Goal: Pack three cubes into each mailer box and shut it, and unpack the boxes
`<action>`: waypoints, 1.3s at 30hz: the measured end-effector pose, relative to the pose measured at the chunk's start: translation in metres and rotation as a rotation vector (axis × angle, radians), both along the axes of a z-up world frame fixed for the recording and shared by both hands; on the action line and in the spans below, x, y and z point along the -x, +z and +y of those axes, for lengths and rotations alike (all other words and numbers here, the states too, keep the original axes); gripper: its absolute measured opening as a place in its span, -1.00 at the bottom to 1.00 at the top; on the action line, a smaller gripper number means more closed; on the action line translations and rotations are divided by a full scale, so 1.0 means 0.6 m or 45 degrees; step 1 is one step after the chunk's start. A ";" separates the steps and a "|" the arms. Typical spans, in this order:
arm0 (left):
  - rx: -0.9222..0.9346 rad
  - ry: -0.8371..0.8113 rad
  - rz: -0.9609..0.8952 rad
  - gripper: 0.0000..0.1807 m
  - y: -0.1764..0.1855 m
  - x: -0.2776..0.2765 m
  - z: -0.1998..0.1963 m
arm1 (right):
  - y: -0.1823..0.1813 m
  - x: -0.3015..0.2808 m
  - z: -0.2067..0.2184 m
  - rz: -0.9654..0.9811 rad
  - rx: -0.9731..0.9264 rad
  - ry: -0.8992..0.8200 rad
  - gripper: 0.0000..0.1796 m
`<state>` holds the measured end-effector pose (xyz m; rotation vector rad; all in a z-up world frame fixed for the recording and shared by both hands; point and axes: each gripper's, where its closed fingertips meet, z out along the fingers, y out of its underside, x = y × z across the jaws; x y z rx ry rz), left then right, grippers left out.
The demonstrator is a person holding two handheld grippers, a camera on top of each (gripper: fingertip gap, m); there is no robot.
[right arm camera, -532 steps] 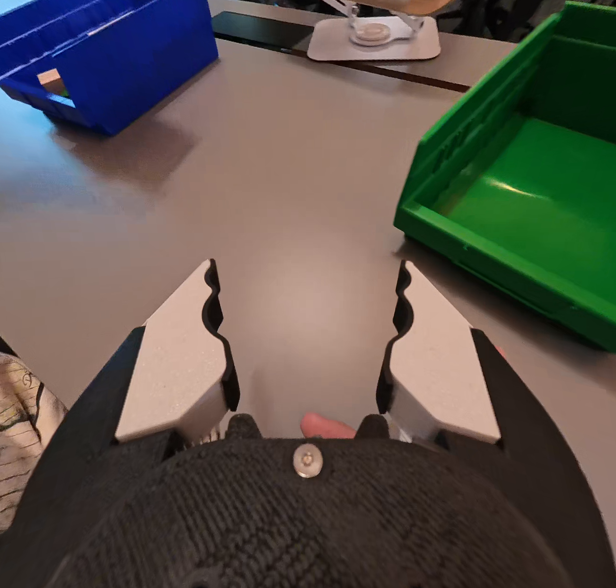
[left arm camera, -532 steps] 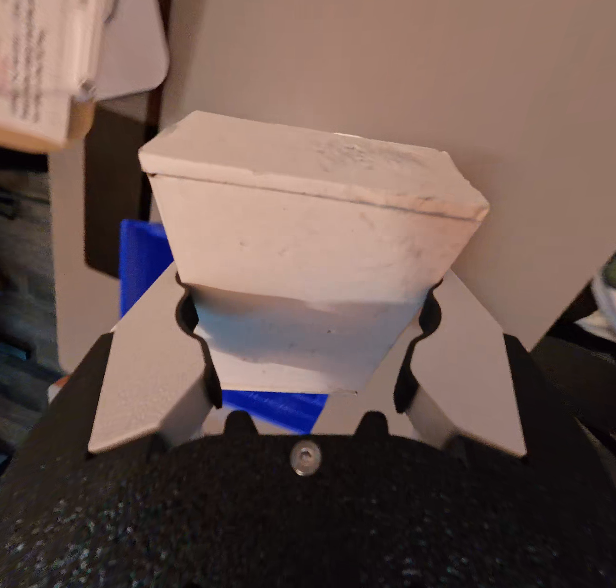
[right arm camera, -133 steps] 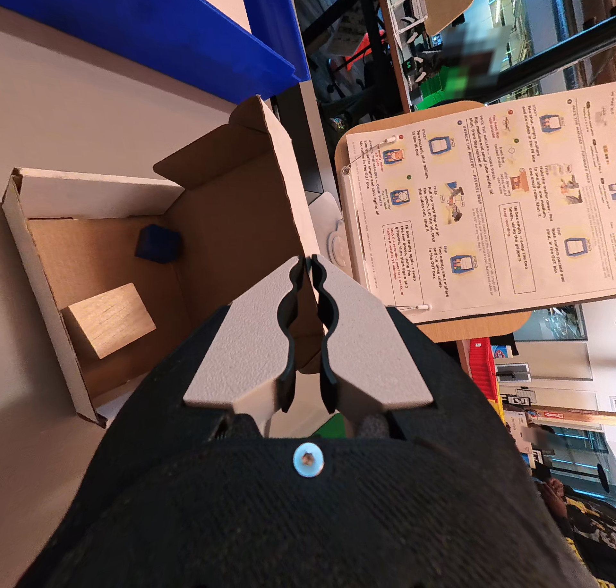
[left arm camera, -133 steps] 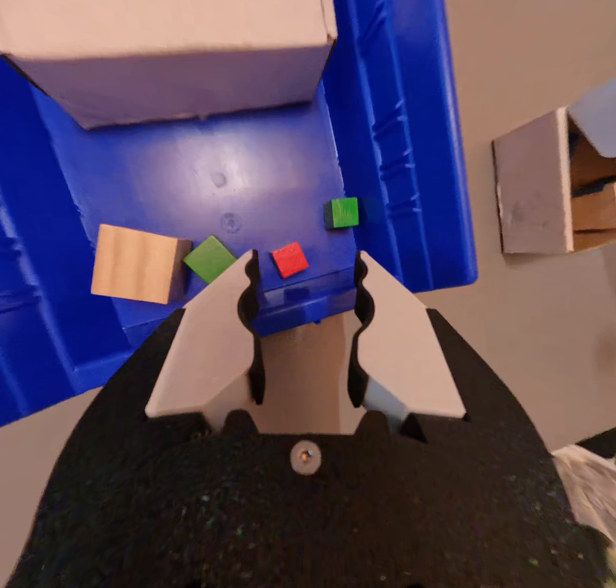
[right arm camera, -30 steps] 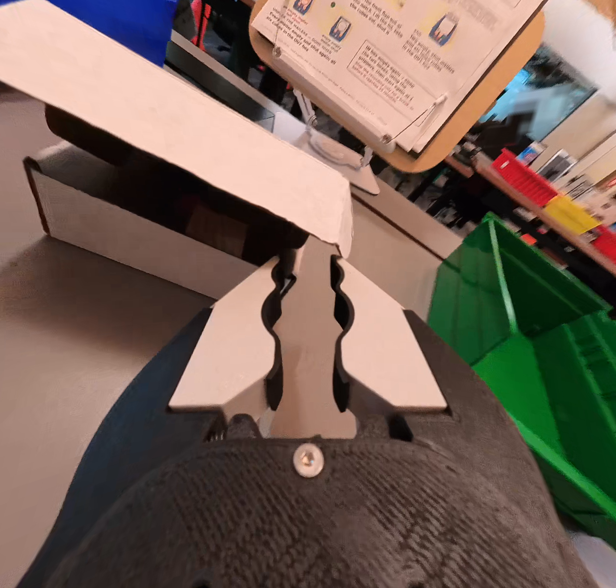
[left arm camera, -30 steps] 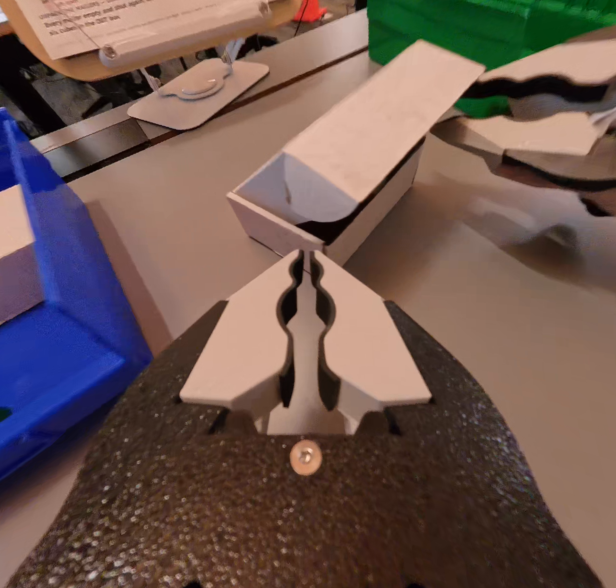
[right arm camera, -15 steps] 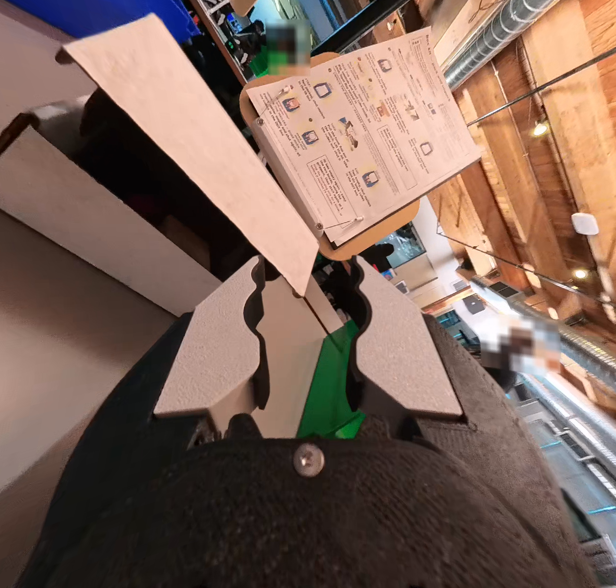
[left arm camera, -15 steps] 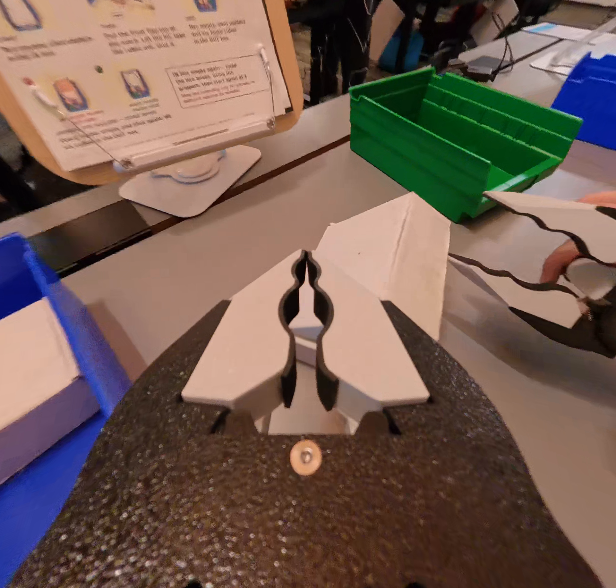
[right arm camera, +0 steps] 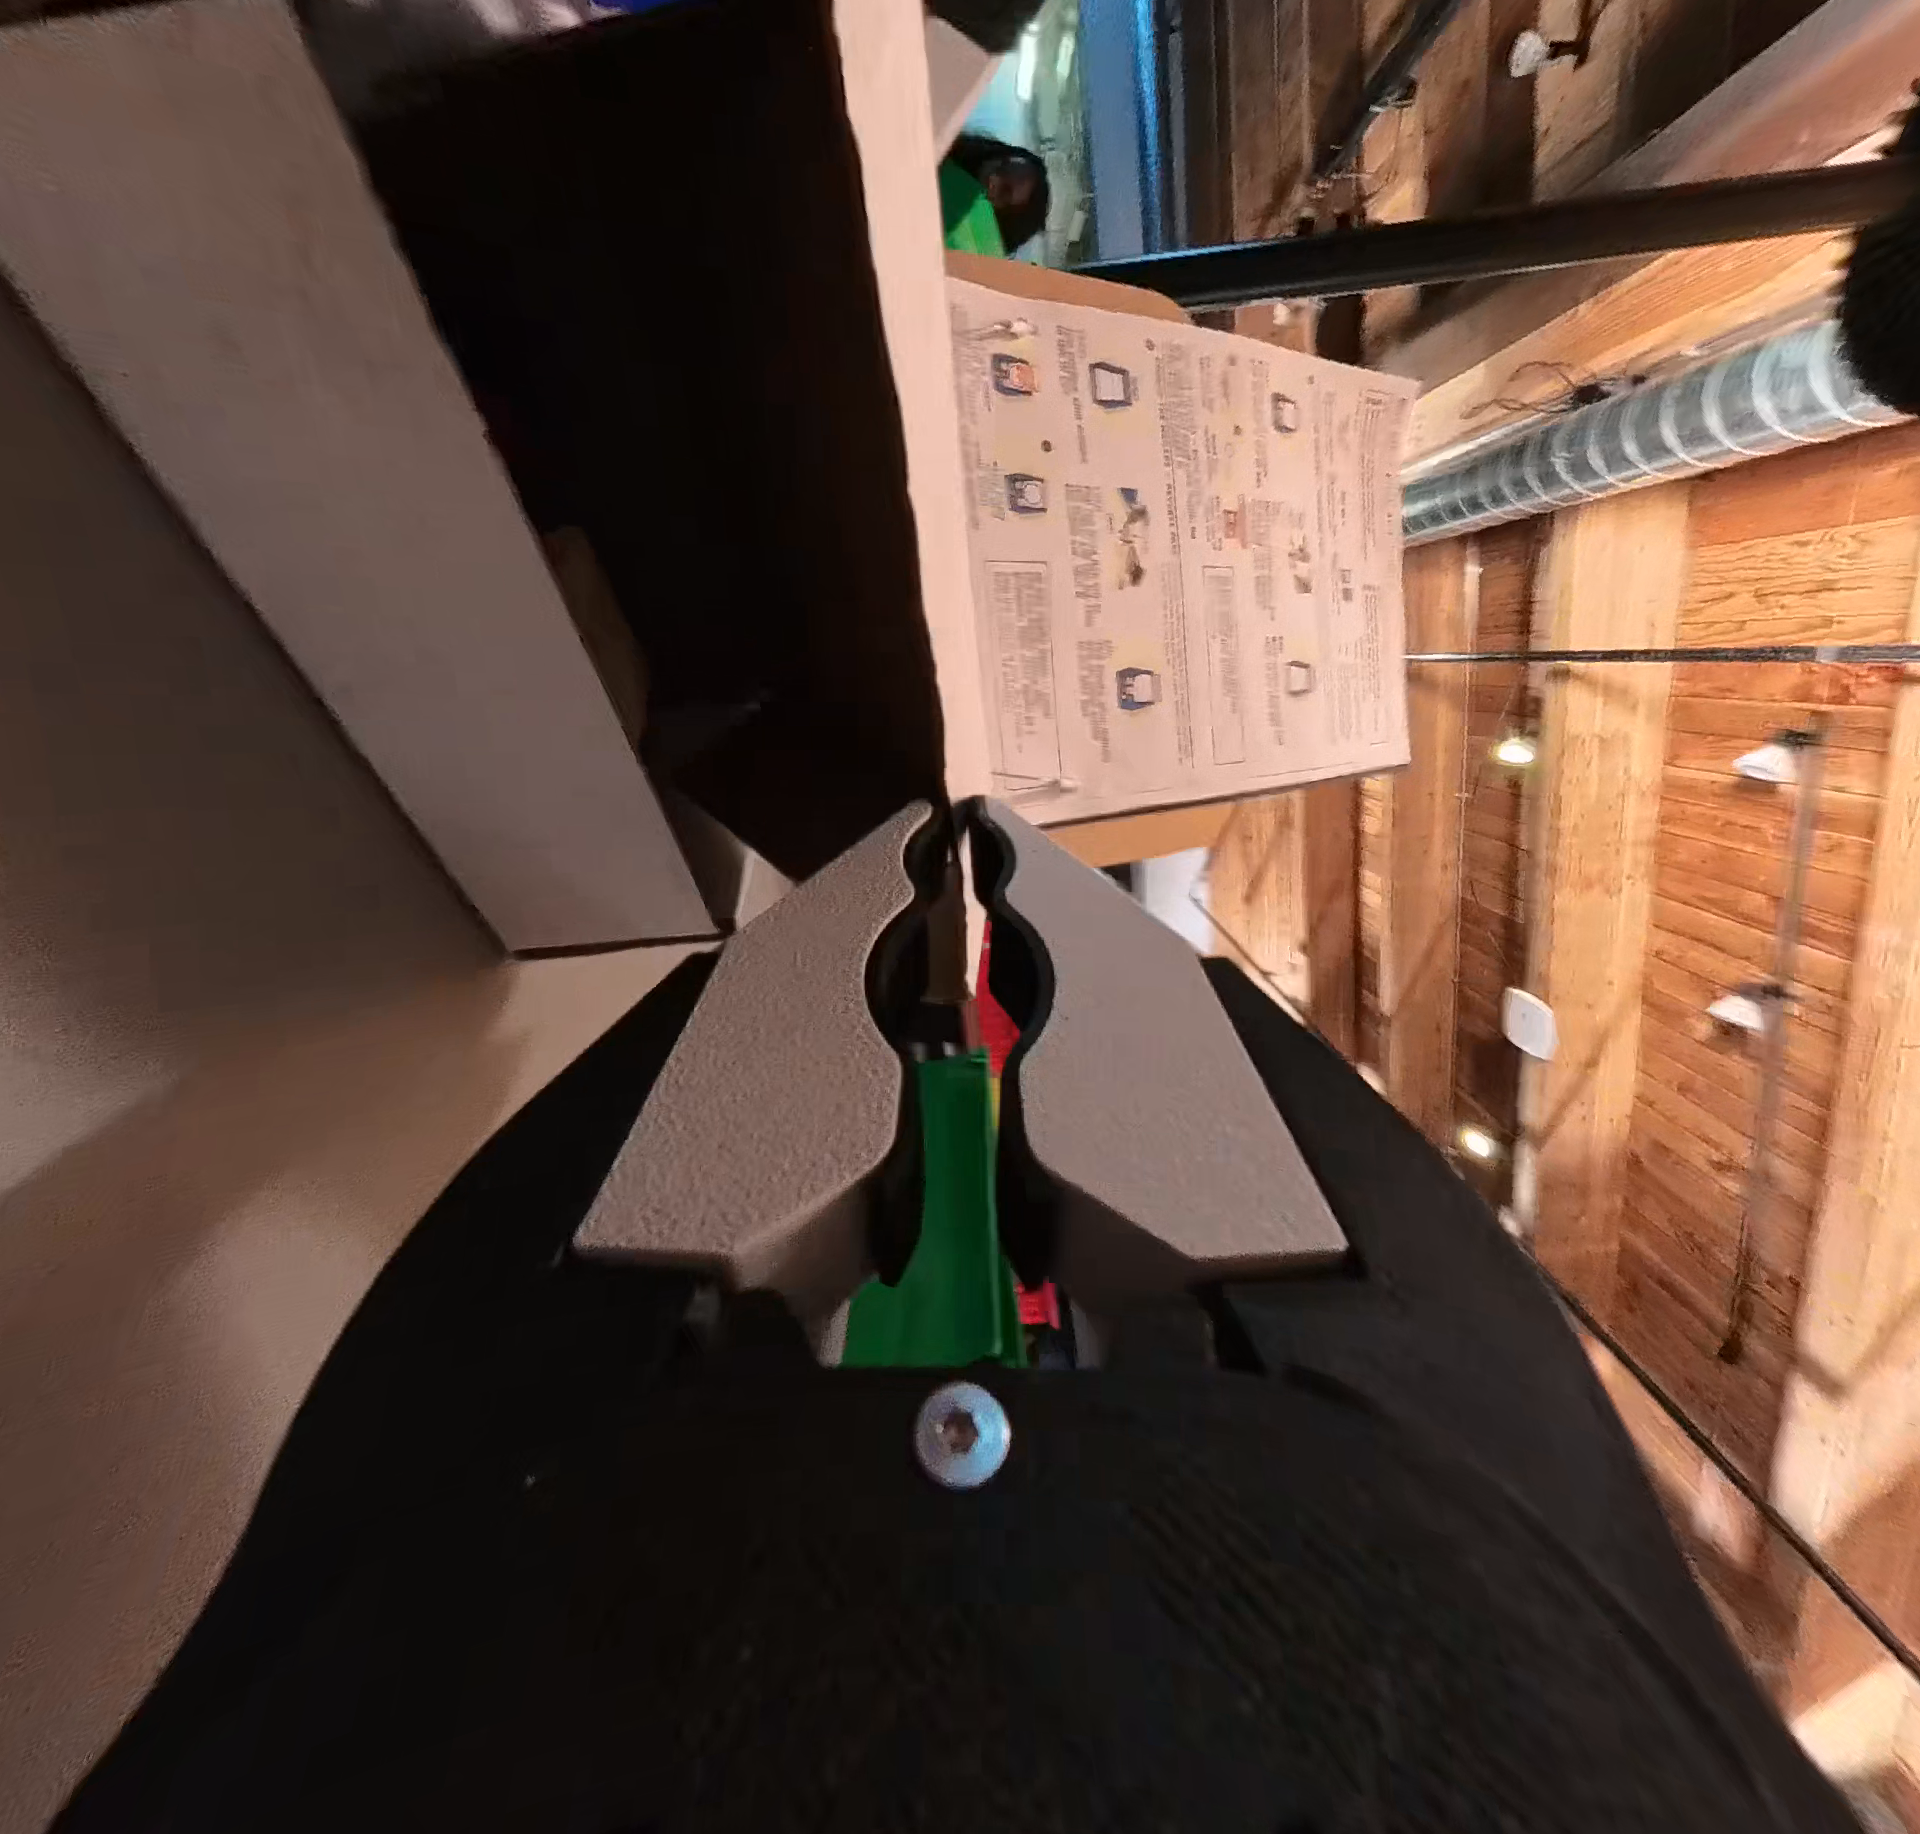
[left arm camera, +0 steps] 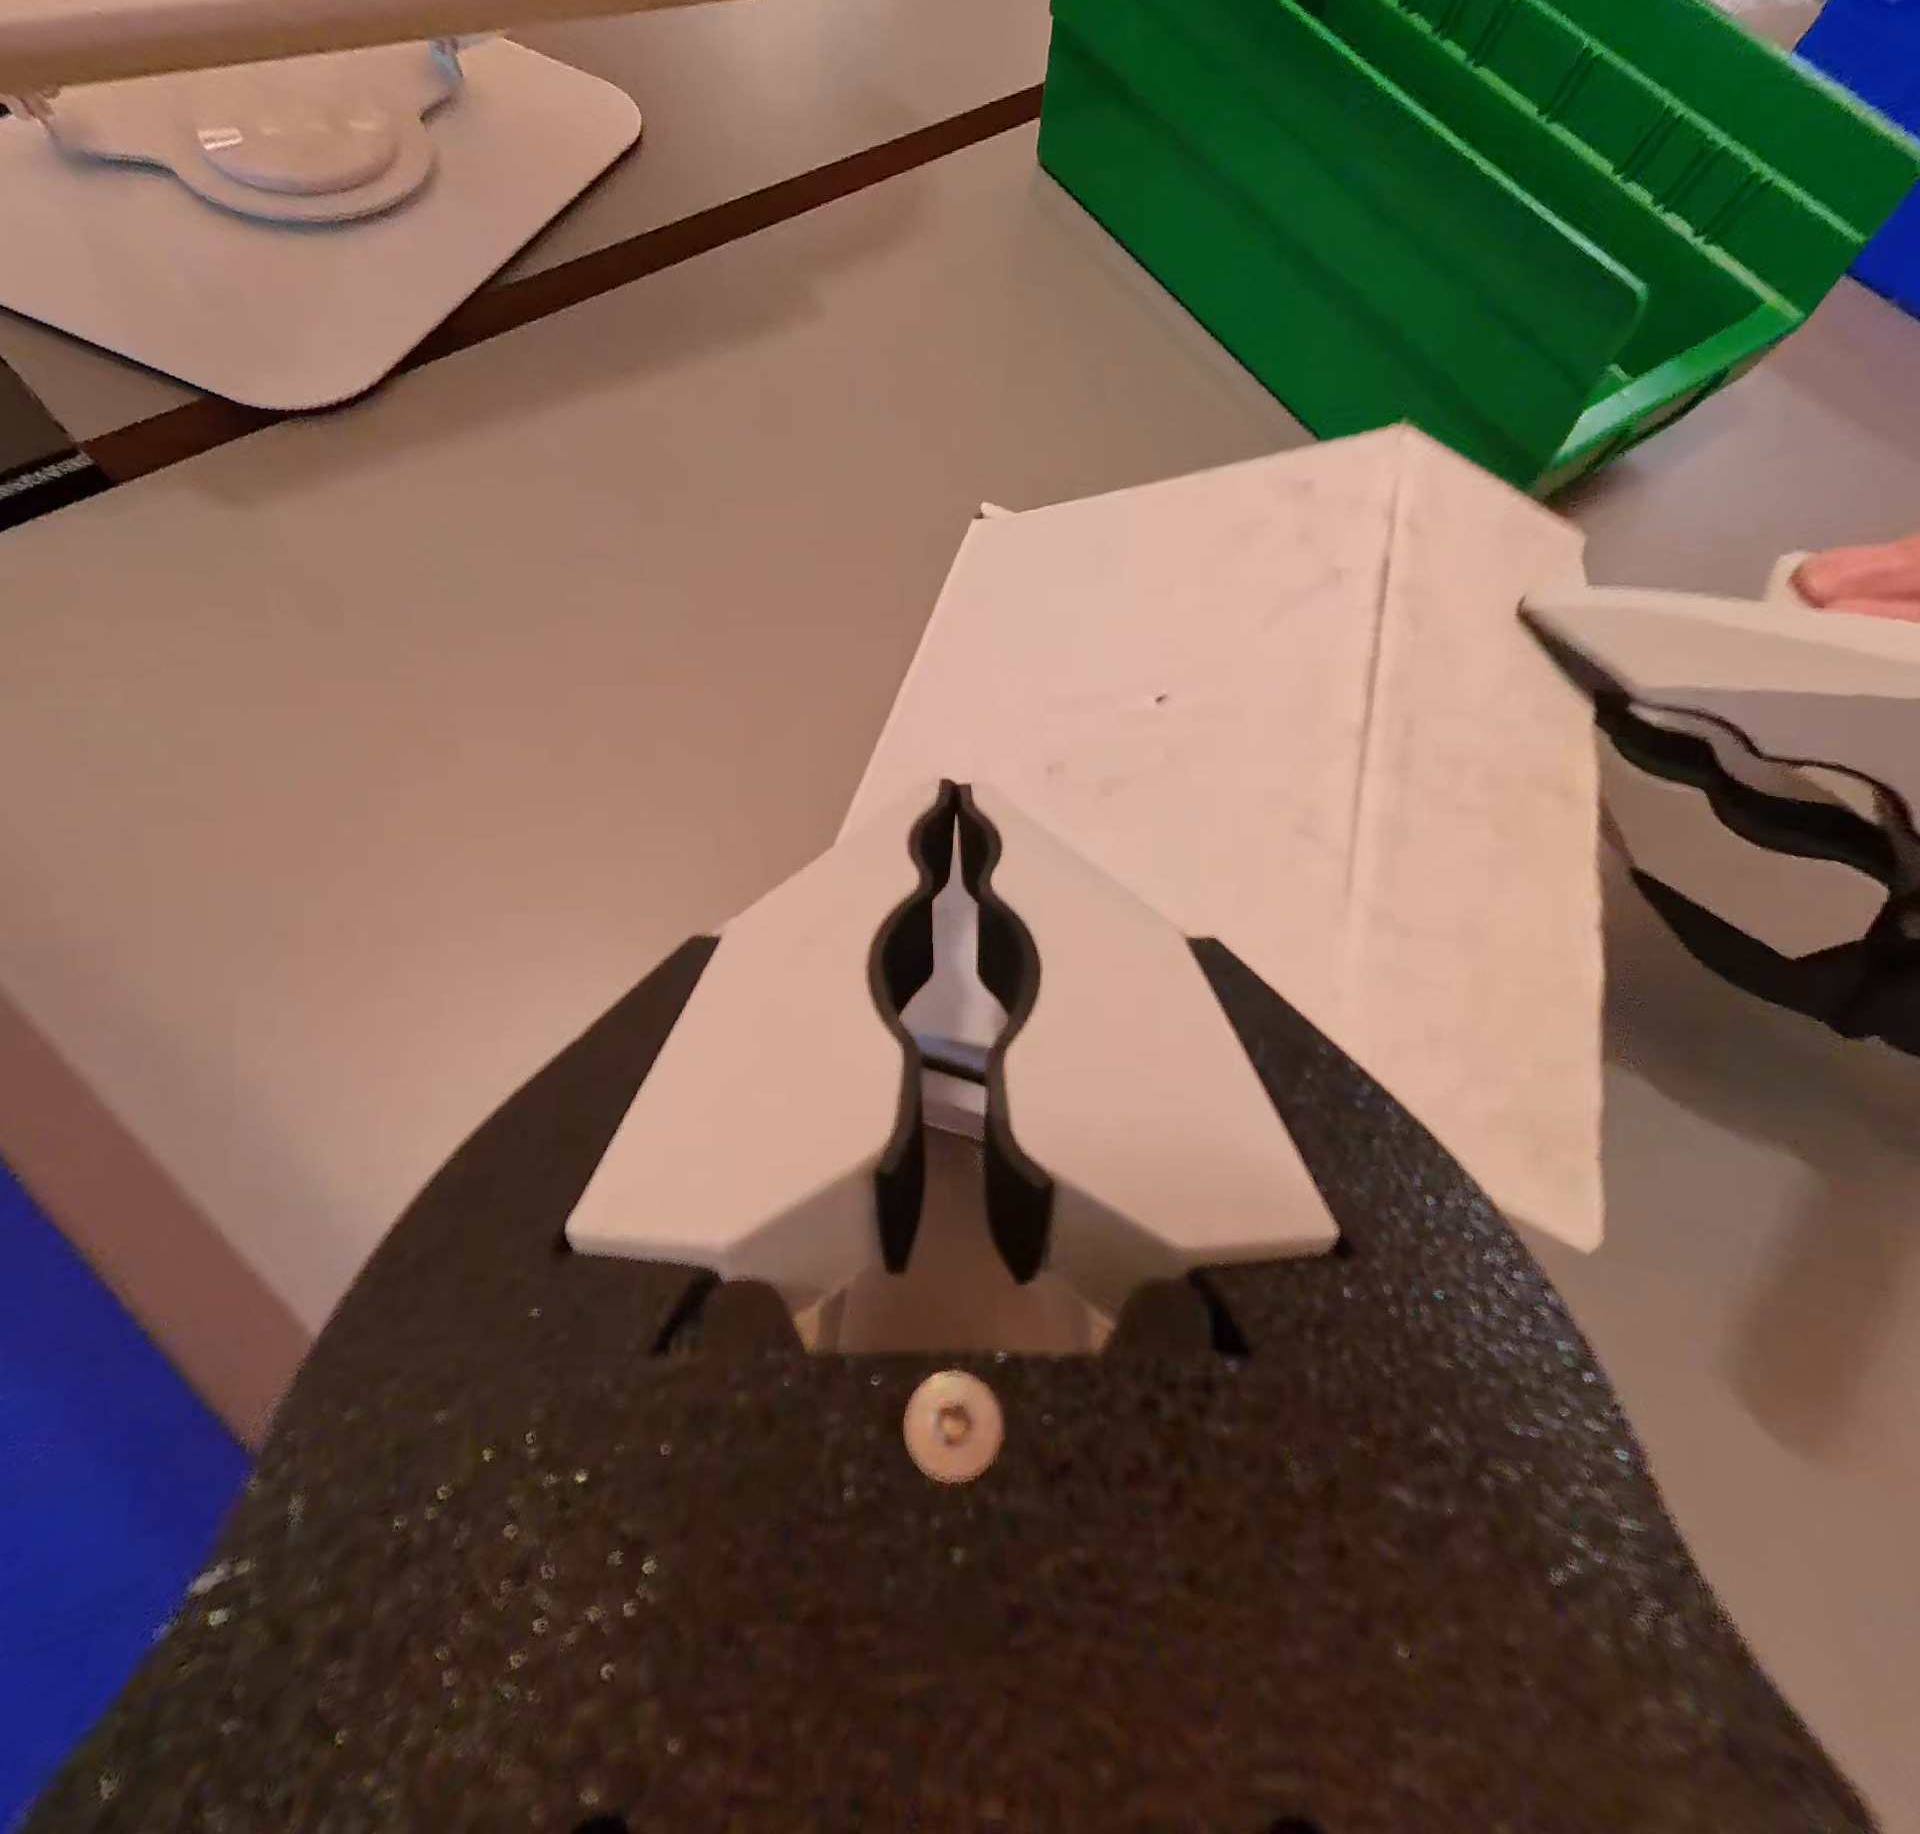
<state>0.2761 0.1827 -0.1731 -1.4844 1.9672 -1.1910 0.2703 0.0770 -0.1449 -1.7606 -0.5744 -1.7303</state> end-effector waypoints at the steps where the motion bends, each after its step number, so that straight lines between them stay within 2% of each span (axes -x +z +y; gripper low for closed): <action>1: 0.037 0.005 -0.003 -1.00 0.002 0.001 -0.002 | -0.008 0.006 -0.003 0.063 0.019 0.019 -0.98; 6: 0.333 0.021 0.097 -1.00 -0.019 0.008 -0.019 | -0.044 0.029 -0.026 0.389 0.061 0.078 -0.98; 12: 0.315 0.107 0.083 -1.00 -0.046 0.004 -0.008 | -0.097 0.031 -0.030 0.500 0.156 0.081 -0.95; 19: 0.212 0.110 0.007 -1.00 -0.049 0.006 -0.003 | -0.109 0.025 -0.032 0.534 0.055 0.081 -0.86; 21: 0.222 0.107 0.005 -1.00 -0.049 0.006 -0.003 | -0.105 0.007 -0.046 0.521 -0.010 0.017 -0.48; 22: 0.231 0.109 0.003 -1.00 -0.049 0.006 -0.003 | -0.108 -0.003 -0.054 0.559 -0.039 -0.018 -0.45; 25: 0.230 0.106 -0.002 -1.00 -0.049 0.006 -0.003 | -0.121 -0.038 -0.076 0.724 -0.121 -0.128 -0.47; 27: 0.223 0.104 0.001 -1.00 -0.049 0.006 -0.003 | -0.136 -0.055 -0.076 0.793 -0.089 -0.144 -0.49; 31: 0.218 0.100 -0.003 -1.00 -0.049 0.007 -0.003 | -0.149 -0.070 -0.064 0.694 0.049 -0.100 -0.53; 36: 0.216 0.094 -0.007 -1.00 -0.049 0.007 -0.003 | -0.154 -0.064 -0.052 0.629 0.096 -0.037 -0.78; 39: 0.213 0.078 -0.004 -1.00 -0.049 0.007 -0.003 | -0.156 -0.058 -0.052 0.753 0.053 -0.001 -0.88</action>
